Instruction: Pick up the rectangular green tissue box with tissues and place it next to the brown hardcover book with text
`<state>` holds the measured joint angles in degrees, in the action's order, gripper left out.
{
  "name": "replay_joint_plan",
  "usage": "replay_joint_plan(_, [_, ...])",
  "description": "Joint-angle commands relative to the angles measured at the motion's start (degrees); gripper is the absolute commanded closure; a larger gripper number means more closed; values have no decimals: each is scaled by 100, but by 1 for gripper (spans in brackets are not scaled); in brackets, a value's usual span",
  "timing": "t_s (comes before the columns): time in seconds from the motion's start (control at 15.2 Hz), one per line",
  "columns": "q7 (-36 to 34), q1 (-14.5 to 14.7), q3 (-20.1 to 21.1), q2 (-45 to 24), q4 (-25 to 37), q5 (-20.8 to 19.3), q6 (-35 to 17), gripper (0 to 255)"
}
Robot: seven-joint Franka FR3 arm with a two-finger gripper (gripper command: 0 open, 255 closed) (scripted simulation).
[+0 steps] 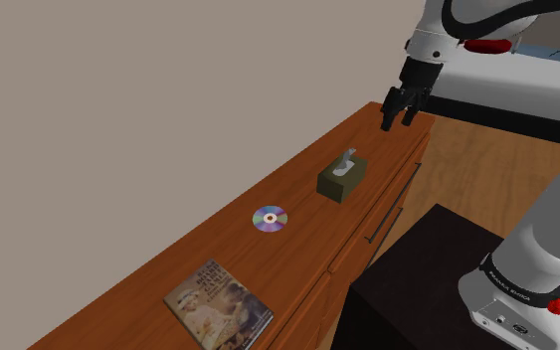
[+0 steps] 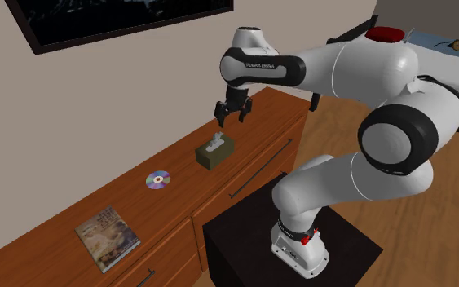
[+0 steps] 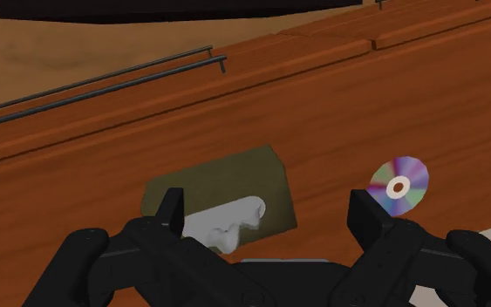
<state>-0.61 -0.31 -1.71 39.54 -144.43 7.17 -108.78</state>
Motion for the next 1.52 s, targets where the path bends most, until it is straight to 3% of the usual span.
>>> replay_joint_plan(0.0, [-69,-5,-41,-164,-292,196,-627,0])
replay_joint_plan(0.4, [-28,147,-228,-1085,-755,968,-2440,0])
replay_joint_plan(0.73, [434,578,-535,-2142,-772,2078,-3838,0])
replay_joint_plan(1.19, [822,875,-574,-2751,-734,2633,-4393,0])
replay_joint_plan(1.45, [862,900,-577,-2804,-726,2688,-4435,0])
